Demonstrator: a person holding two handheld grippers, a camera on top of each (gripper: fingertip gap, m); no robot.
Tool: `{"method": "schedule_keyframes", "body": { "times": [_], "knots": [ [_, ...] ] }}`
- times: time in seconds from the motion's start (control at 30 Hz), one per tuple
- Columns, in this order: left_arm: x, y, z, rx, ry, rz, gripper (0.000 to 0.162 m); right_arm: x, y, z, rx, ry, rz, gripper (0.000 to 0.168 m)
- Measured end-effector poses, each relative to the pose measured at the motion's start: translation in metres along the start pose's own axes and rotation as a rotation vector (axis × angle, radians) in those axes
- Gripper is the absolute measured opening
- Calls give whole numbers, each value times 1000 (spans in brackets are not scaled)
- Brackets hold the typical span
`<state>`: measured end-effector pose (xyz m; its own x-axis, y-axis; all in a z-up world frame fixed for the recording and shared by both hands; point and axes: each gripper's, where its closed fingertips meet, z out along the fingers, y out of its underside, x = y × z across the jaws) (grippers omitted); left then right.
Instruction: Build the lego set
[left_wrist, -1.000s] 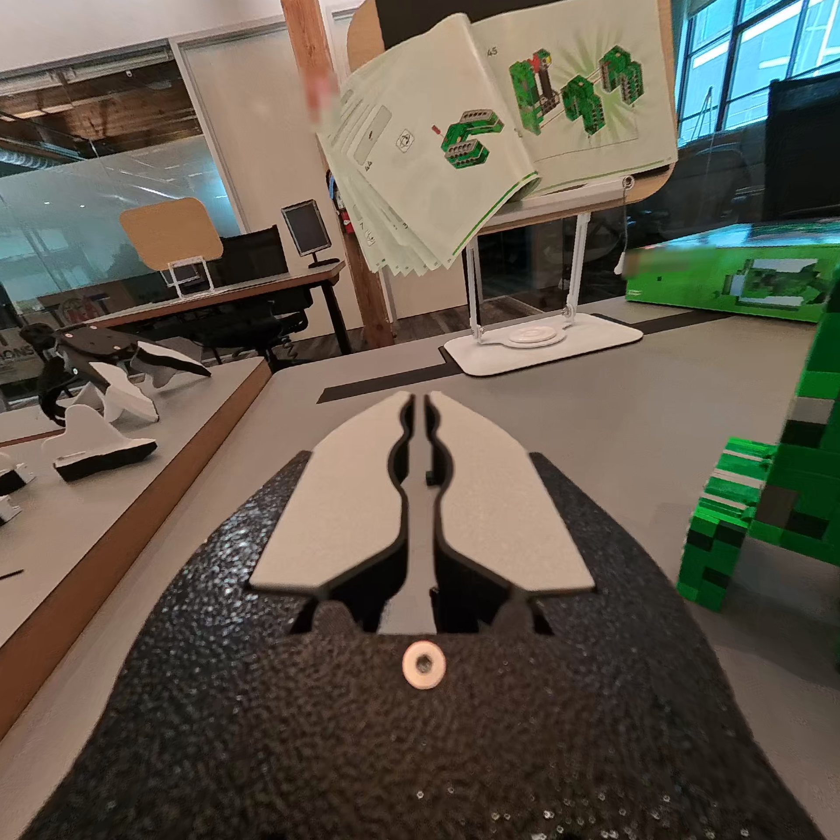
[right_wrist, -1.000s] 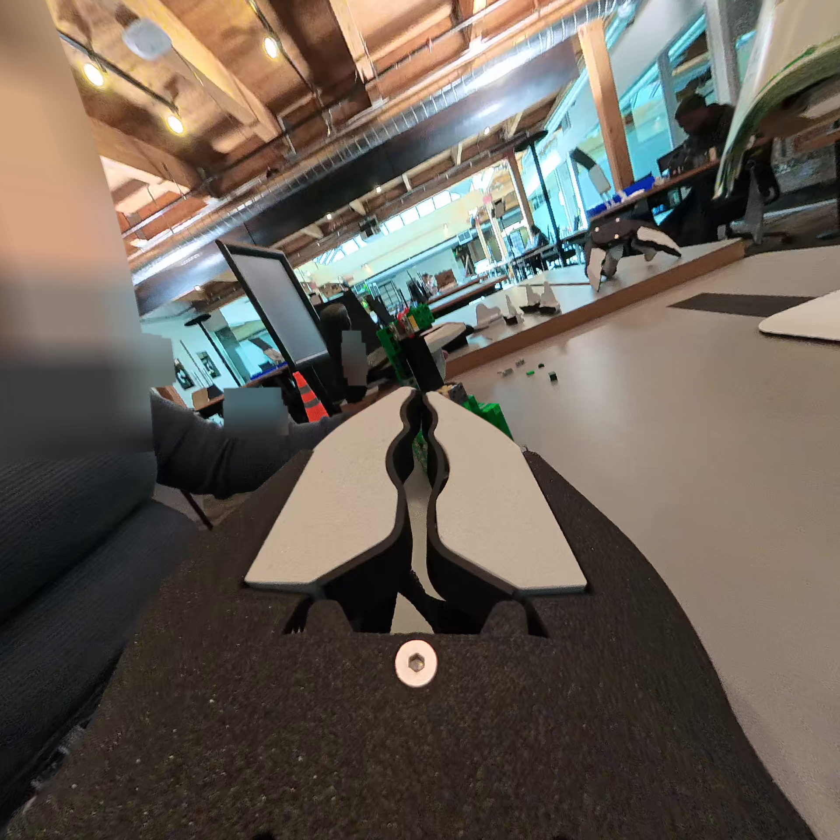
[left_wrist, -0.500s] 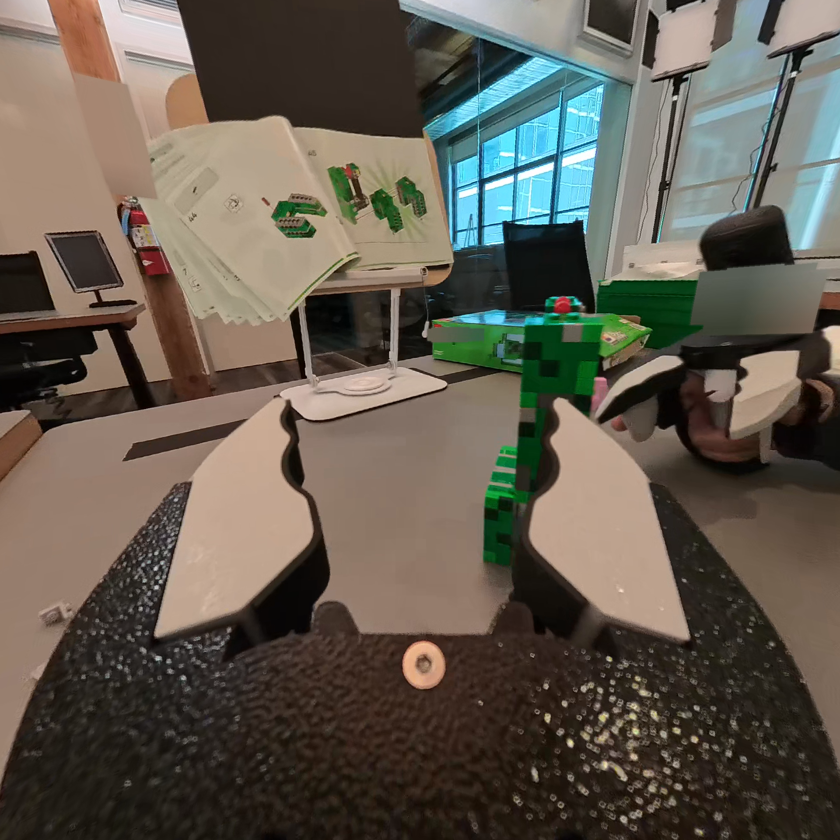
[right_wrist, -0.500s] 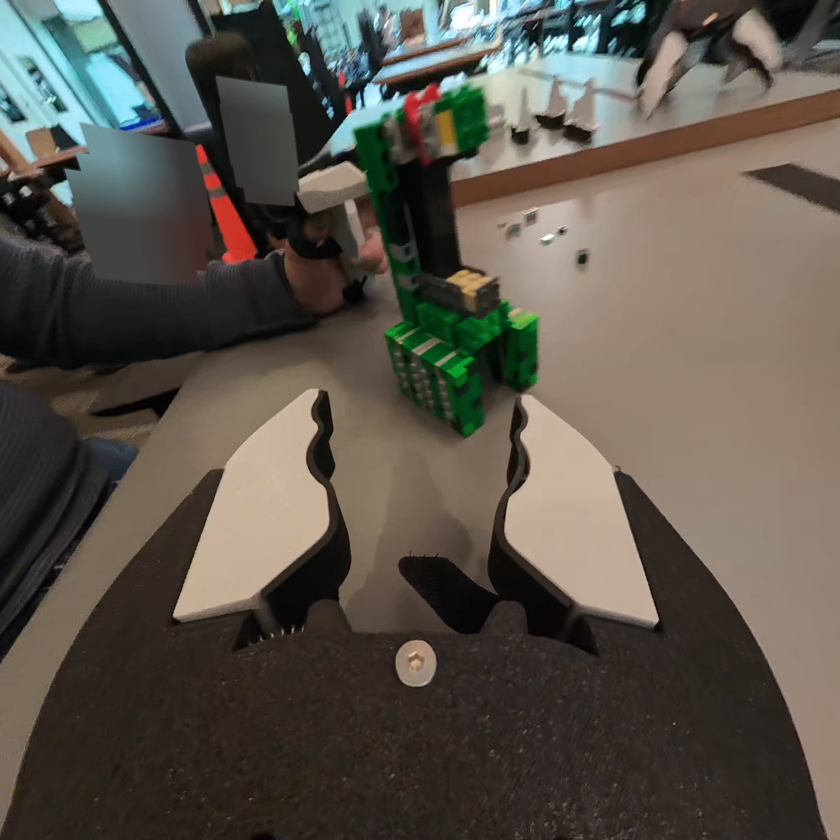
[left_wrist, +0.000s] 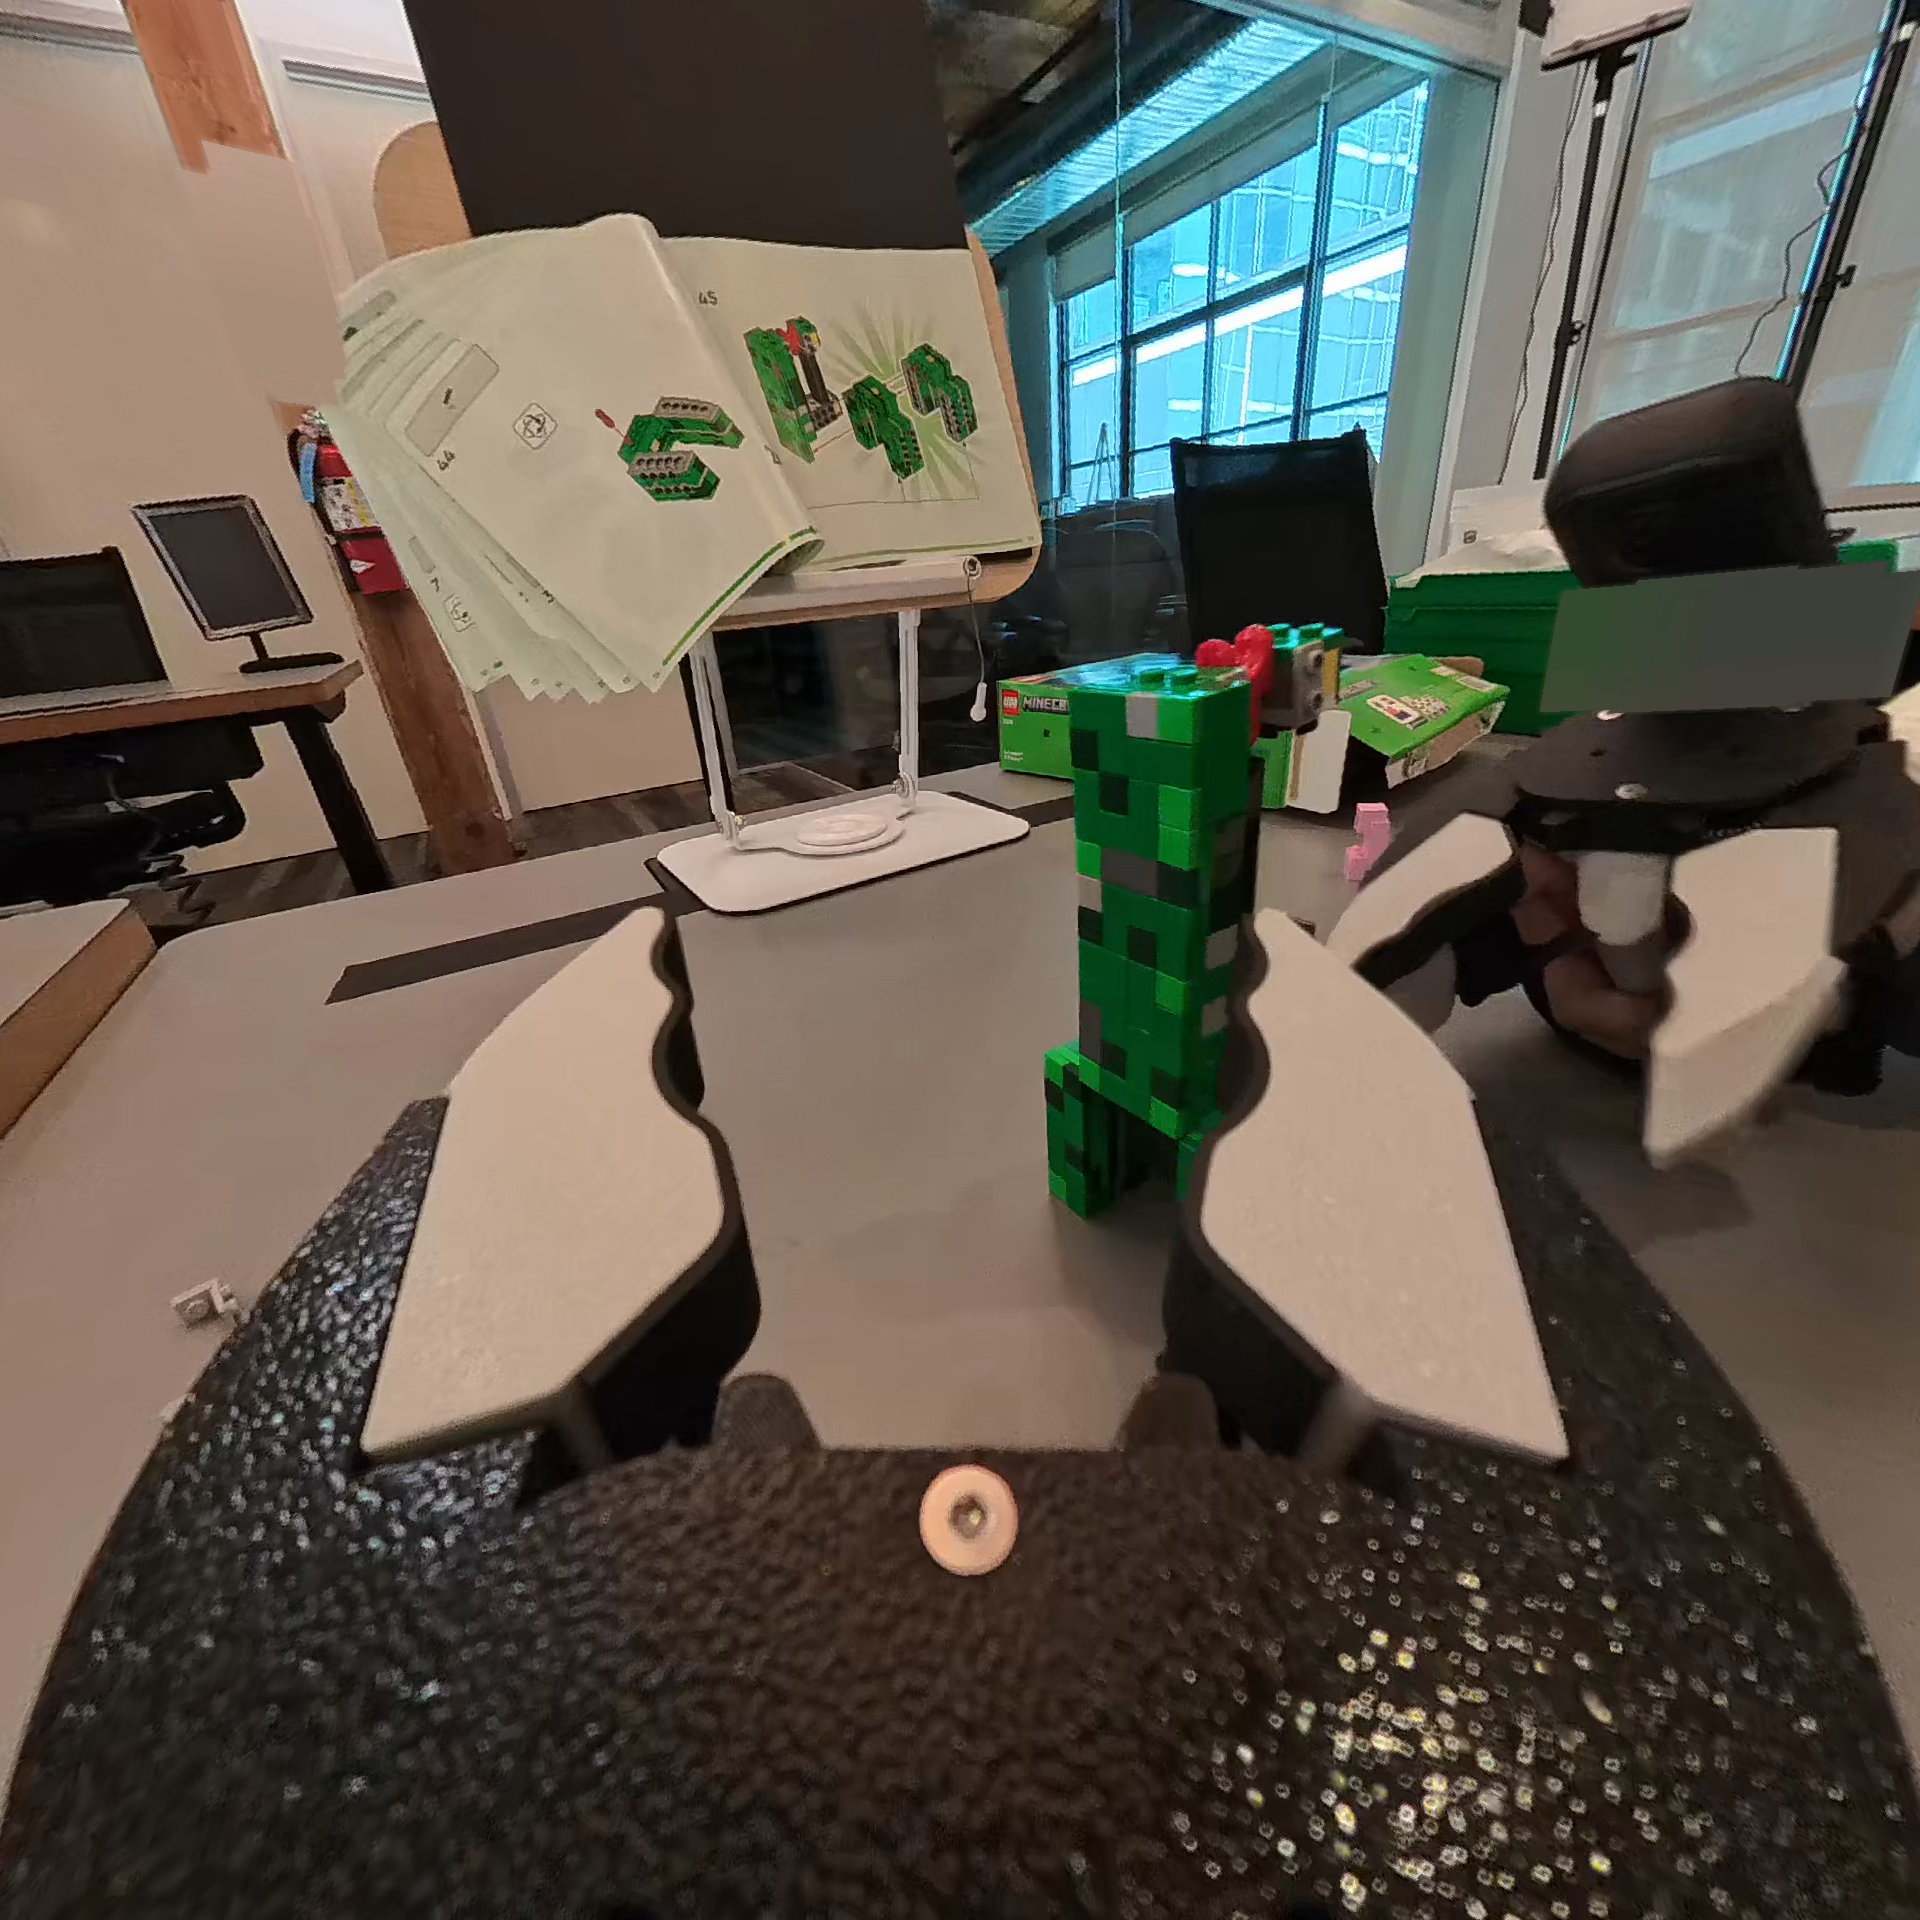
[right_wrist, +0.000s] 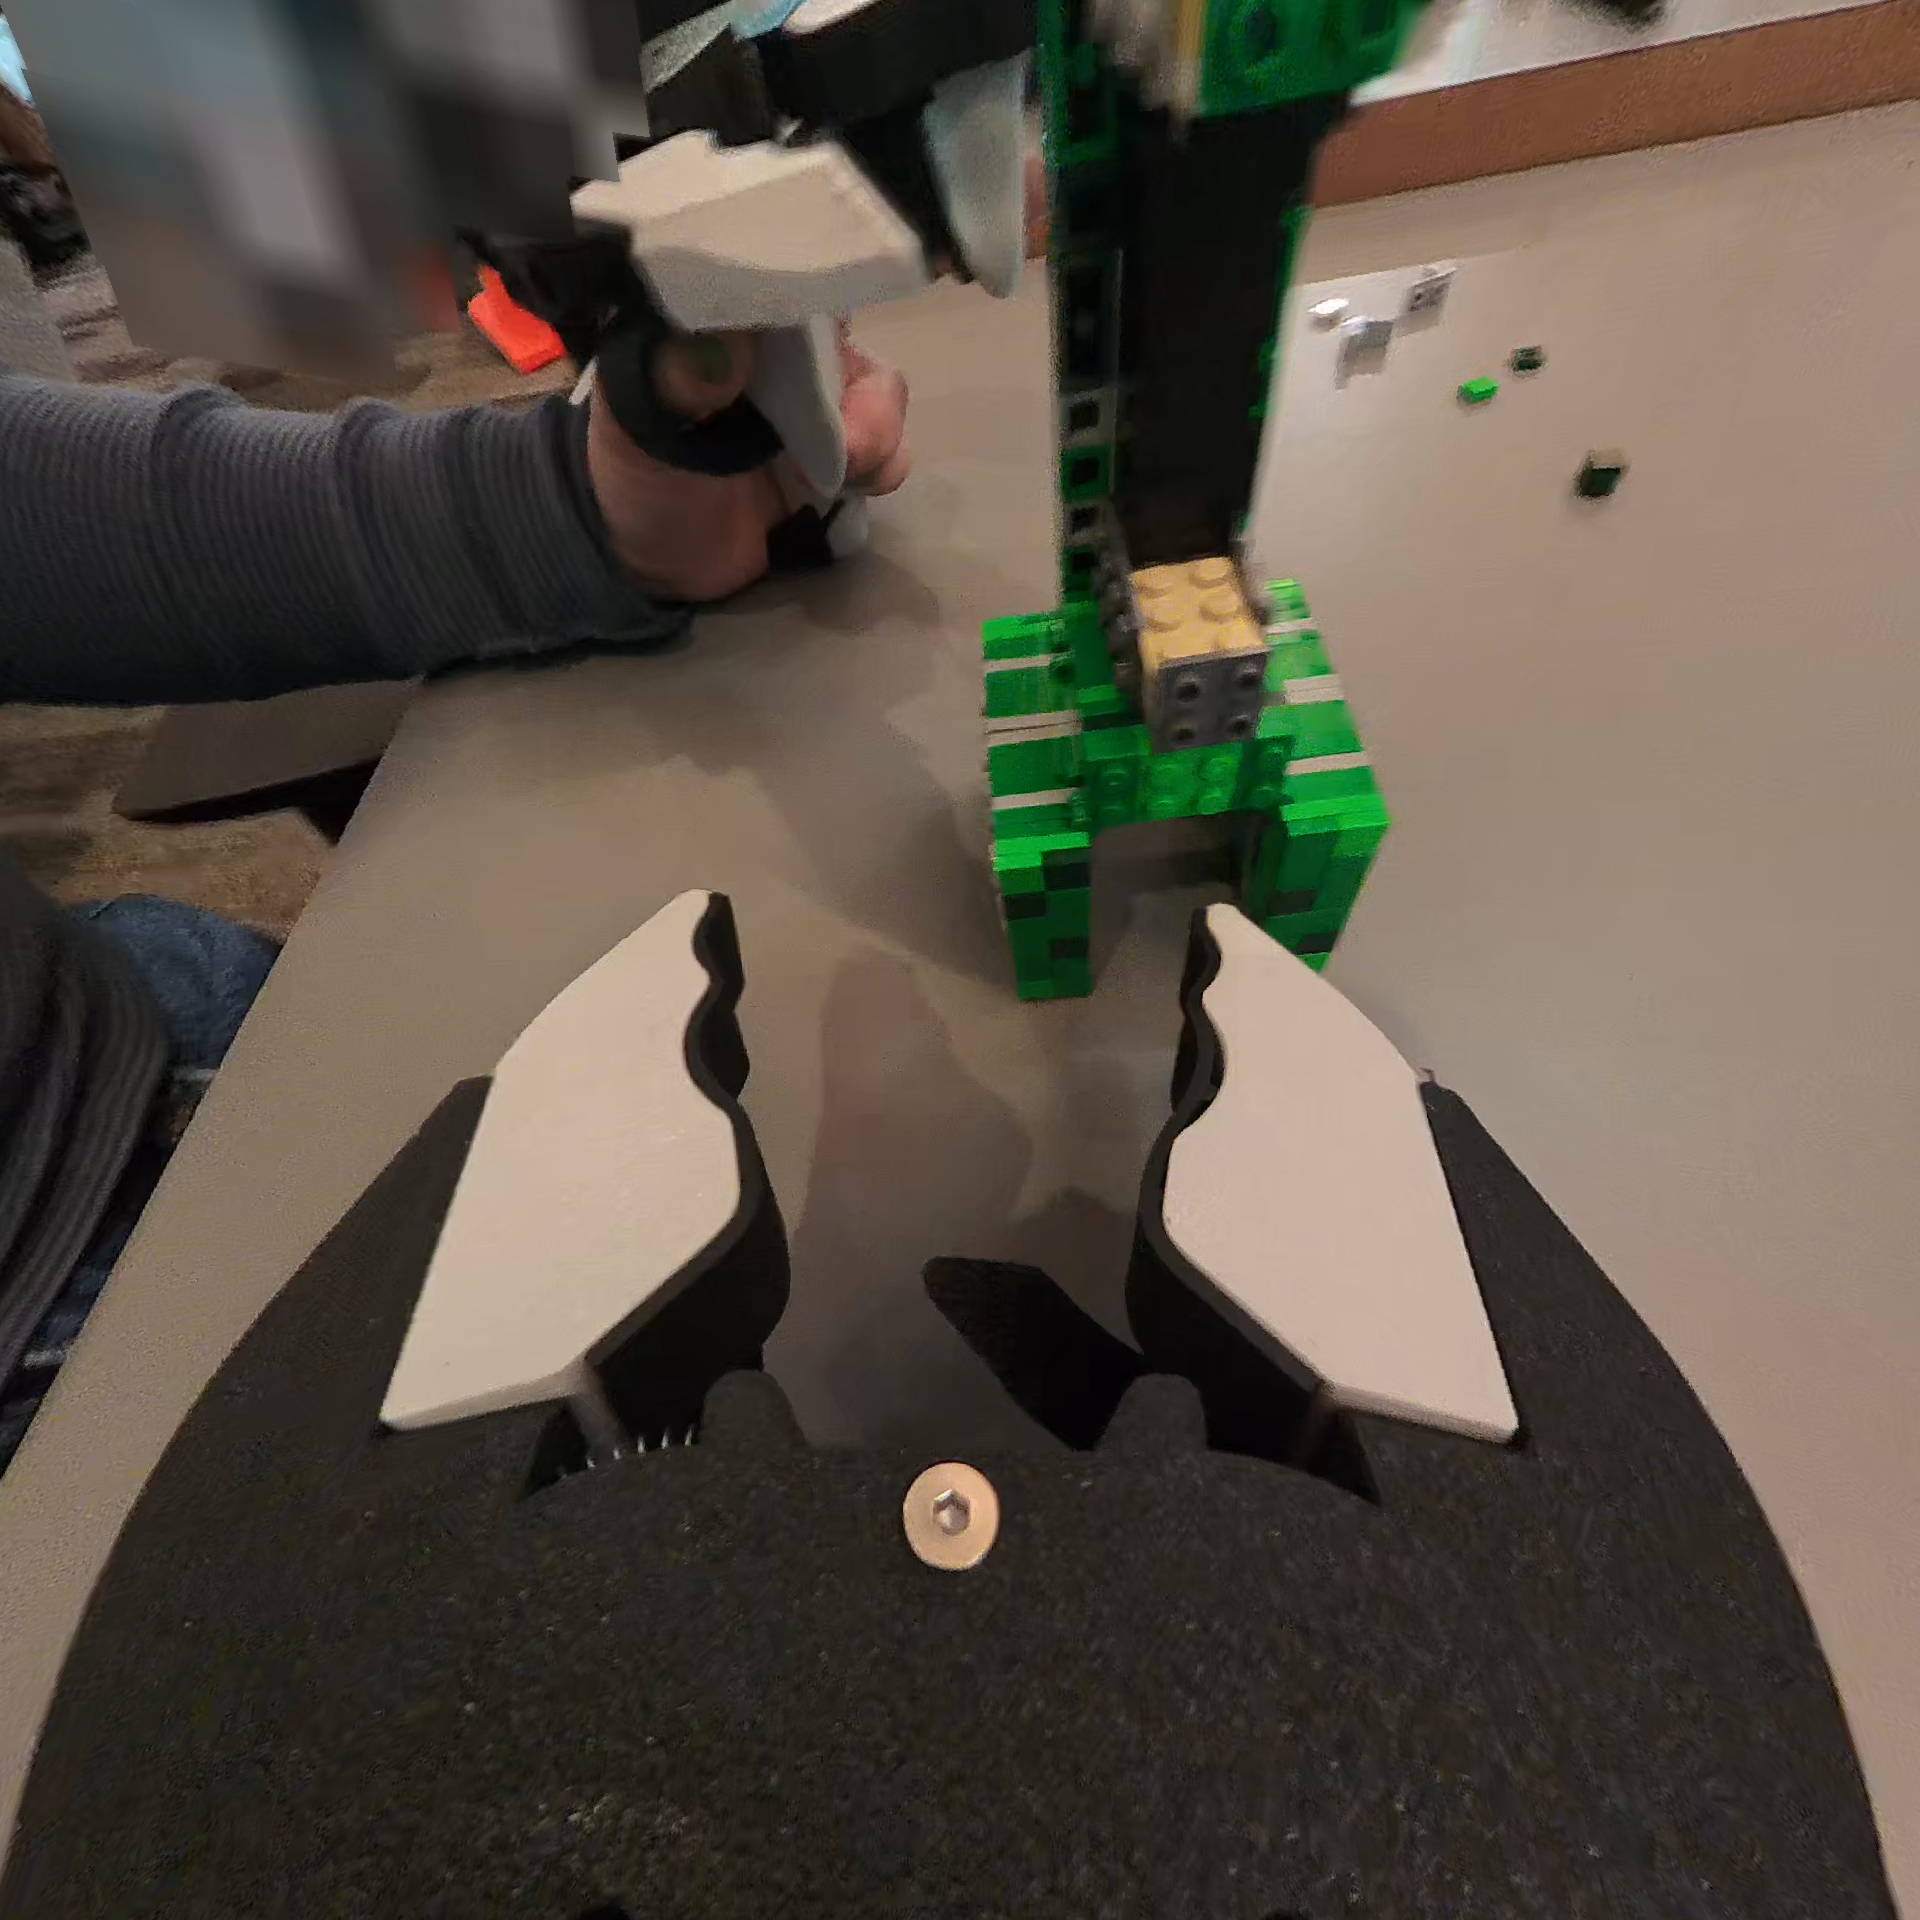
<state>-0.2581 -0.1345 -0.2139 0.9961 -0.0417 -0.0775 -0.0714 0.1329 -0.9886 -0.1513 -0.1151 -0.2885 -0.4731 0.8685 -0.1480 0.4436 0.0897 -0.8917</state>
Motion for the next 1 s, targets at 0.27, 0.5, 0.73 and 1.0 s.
{"method": "schedule_keyframes", "body": {
  "times": [0.27, 0.5, 0.73, 1.0],
  "knots": [
    [36, 7, 1, -42, 285, -38, 77, 16, -50, -15, 287, 188, -47, 51],
    [41, 15, 20, -120, 529, -126, 69, 21, -72, -2, 322, 162, -61, 42],
    [47, 13, 34, -129, 717, -202, 59, 32, -74, 4, 325, 164, -56, 36],
    [57, 14, 35, -132, 827, -188, 39, 28, -77, 11, 322, 143, -113, 25]
  ]
}}
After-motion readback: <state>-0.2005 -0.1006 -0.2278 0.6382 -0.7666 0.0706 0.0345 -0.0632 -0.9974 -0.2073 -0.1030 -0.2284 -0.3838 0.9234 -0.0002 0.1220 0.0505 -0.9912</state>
